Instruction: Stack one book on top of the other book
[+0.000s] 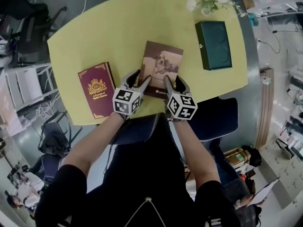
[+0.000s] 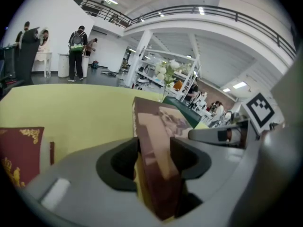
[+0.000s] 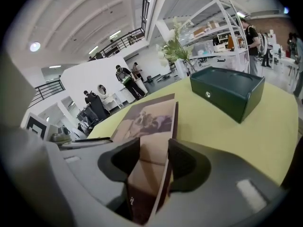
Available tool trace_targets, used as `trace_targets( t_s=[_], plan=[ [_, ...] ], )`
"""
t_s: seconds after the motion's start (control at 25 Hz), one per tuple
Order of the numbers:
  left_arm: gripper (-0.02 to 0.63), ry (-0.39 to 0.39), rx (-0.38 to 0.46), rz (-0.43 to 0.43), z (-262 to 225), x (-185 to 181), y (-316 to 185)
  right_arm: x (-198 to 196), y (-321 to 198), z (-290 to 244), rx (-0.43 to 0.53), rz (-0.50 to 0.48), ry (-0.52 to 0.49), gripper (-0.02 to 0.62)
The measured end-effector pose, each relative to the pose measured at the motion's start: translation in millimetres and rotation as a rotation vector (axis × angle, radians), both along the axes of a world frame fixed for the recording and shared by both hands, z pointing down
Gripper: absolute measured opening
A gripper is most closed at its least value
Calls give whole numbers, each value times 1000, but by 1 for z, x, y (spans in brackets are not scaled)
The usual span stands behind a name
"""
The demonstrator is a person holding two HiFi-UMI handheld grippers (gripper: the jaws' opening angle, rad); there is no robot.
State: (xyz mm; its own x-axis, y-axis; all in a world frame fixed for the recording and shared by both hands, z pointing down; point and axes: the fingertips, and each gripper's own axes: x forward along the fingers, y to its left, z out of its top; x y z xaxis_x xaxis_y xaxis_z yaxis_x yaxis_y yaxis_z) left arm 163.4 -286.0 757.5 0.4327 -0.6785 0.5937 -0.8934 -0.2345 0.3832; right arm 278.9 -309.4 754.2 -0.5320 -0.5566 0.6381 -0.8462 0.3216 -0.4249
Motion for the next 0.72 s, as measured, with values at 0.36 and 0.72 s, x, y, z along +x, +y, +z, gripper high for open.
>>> trace_targets(
  t_s=[0.36, 0.72],
  plan=[
    [229, -19, 62, -35, -62, -22, 23, -23, 20, -63, 69, -31, -3, 187],
    [230, -26, 139, -85, -141, -65, 61, -67, 54, -140, 139, -70, -23, 187]
  ],
)
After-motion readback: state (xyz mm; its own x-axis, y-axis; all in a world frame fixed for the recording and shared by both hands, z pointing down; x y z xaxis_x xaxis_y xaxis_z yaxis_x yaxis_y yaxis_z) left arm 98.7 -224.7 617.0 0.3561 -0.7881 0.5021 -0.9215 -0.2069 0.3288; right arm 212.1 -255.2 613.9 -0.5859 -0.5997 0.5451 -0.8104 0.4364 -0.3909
